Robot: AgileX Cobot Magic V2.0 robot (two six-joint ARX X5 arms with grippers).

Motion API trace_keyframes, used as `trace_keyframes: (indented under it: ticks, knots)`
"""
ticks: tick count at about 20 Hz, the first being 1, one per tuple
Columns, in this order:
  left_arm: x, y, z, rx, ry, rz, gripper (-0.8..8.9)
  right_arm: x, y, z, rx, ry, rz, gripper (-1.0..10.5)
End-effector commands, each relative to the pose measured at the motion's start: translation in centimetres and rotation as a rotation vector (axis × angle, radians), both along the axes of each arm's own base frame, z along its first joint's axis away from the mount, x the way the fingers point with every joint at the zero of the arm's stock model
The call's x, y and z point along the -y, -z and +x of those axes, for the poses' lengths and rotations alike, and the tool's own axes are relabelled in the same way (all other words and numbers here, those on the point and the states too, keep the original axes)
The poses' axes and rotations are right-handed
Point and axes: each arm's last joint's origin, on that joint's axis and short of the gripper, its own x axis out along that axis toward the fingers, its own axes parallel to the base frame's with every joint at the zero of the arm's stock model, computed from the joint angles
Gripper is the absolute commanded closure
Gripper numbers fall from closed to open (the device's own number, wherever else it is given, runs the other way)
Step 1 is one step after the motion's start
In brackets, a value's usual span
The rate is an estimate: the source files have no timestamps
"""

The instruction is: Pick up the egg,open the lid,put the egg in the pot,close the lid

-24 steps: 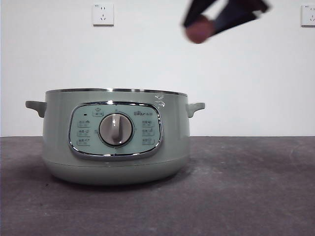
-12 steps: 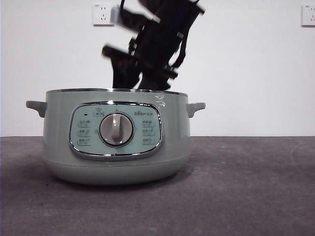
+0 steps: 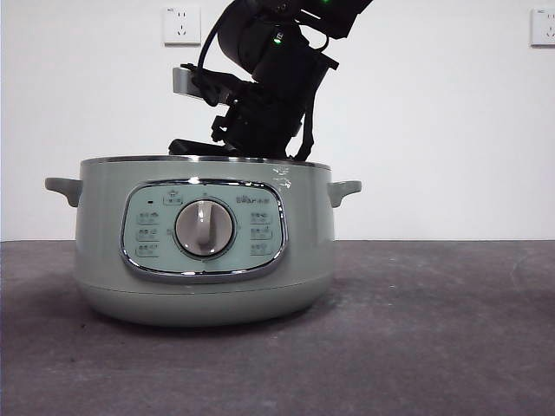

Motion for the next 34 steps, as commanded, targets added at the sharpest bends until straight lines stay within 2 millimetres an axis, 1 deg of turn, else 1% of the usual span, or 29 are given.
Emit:
trace_keyframes:
  ticks: [1,2,5,6,7,8,9,10,11,13,15,16,17,19,20,21,23,25,27,31,34]
  knots:
    - [-0.2,-0.9,-0.4,0.066,0.000,-0.041,8.22,-0.1,0.6,-0.1,-0.025,-0.008,-0.026,8.0]
    - [-0.2,-0.9,-0.5,0.065,0.001,-0.041,8.22,0.0,0.7,-0.2,-0.039,-0.009,-0.038,7.8]
    - [-0.2,-0.8,-0.5,0.061,0.001,-0.039,8.22,0.0,0.7,-0.2,-0.041,-0.007,-0.040,7.7]
    - [-0.2,-0.8,-0.5,0.057,0.001,-0.036,8.22,0.0,0.7,-0.2,-0.043,-0.001,-0.034,6.7]
    - [-0.2,-0.8,-0.5,0.055,0.002,-0.034,8.22,0.0,0.6,-0.2,-0.040,0.002,-0.029,5.3]
    - [-0.2,-0.7,-0.5,0.053,0.002,-0.033,8.22,-0.1,0.6,-0.2,-0.038,0.005,-0.025,5.0]
    - [-0.2,-0.7,-0.4,0.050,0.002,-0.031,8.22,0.0,0.3,-0.2,-0.032,0.014,-0.020,5.0]
    - [-0.2,-0.7,-0.3,0.048,0.002,-0.029,8.22,0.0,-0.3,-0.2,-0.027,0.023,-0.006,5.0]
    - [-0.1,-0.7,-0.2,0.046,0.002,-0.028,8.22,0.3,-1.3,-0.3,-0.015,0.038,0.014,5.0]
    - [0.1,-0.6,0.2,0.036,0.004,-0.019,8.22,1.4,-5.0,-1.2,0.078,0.094,0.034,5.0]
    - [0.5,-0.5,1.1,0.017,0.005,-0.006,8.22,3.7,-10.1,-3.0,0.202,0.187,0.047,5.0]
    - [0.9,-0.6,1.8,0.015,0.007,-0.003,8.22,5.4,-12.8,-4.3,0.255,0.253,0.054,5.0]
    - [1.3,-0.6,2.6,0.017,0.013,0.009,8.22,7.2,-15.2,-6.0,0.292,0.316,0.069,5.0]
    - [2.5,-0.4,4.9,0.001,0.030,0.019,8.22,11.0,-19.8,-9.8,0.347,0.367,0.146,5.0]
    - [3.4,-0.1,6.4,-0.016,0.056,0.017,8.22,12.9,-21.8,-11.9,0.387,0.371,0.198,5.0]
    - [4.2,0.2,7.9,-0.029,0.070,0.020,8.22,14.4,-23.2,-13.6,0.422,0.374,0.243,5.0]
    - [5.7,1.1,10.8,-0.063,0.085,0.032,8.22,16.9,-25.0,-16.3,0.467,0.379,0.303,5.0]
    - [7.2,2.5,13.6,-0.109,0.110,0.045,8.22,18.9,-26.1,-18.6,0.492,0.385,0.342,5.0]
    - [8.4,3.9,15.8,-0.148,0.120,0.058,8.22,20.4,-26.6,-20.3,0.509,0.388,0.367,5.0]
    - [10.1,5.9,18.5,-0.186,0.130,0.077,8.22,22.2,-27.0,-22.3,0.525,0.389,0.389,5.0]
    - [11.1,7.1,20.0,-0.200,0.137,0.084,8.22,23.1,-27.1,-23.3,0.528,0.389,0.393,5.0]
